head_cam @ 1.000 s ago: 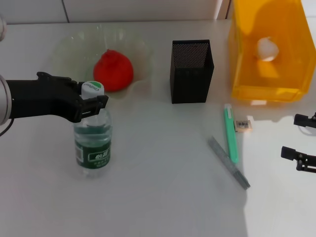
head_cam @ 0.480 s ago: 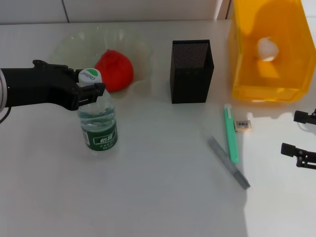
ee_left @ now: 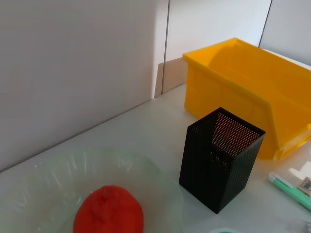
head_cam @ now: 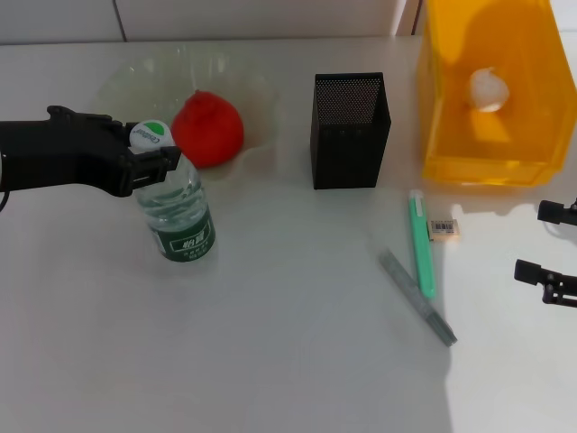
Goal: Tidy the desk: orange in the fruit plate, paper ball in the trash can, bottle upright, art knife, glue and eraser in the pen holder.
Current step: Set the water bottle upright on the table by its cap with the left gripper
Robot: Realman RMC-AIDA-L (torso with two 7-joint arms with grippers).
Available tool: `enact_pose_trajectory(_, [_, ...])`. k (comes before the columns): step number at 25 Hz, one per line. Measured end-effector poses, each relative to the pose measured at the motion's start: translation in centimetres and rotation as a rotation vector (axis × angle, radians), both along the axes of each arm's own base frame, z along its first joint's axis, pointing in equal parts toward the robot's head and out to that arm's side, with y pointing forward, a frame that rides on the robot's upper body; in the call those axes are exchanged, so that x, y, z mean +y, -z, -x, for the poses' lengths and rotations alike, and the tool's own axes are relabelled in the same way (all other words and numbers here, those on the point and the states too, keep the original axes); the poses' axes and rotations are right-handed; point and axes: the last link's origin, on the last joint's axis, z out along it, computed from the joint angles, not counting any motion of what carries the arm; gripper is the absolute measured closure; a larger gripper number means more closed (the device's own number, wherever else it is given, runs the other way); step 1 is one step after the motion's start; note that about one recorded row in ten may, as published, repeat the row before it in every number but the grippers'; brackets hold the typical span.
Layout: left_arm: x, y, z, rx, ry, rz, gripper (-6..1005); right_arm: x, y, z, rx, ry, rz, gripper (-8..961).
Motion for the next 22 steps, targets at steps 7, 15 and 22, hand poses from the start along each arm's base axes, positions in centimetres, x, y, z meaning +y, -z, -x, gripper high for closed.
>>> enact_pose_trajectory(7, [0.07,-0.07,0.2,-0.002,-0.008,-0.003,555,-0.05,-0.06,-0.08,0.001,0.008,0.004,117])
enact_pose_trajectory(15, [0.34,0.04,0.41,-0.006,-0.016,-0.001,555,0.07,-0.03,-0.1,-0.006,0.012,0.012,117])
enact_pose_trajectory(22, [0.64,-0.12,0.2,-0.019,-0.012,-0.022,556,0.17,-0.19,-0.03,-0.008,0.015,0.012,118])
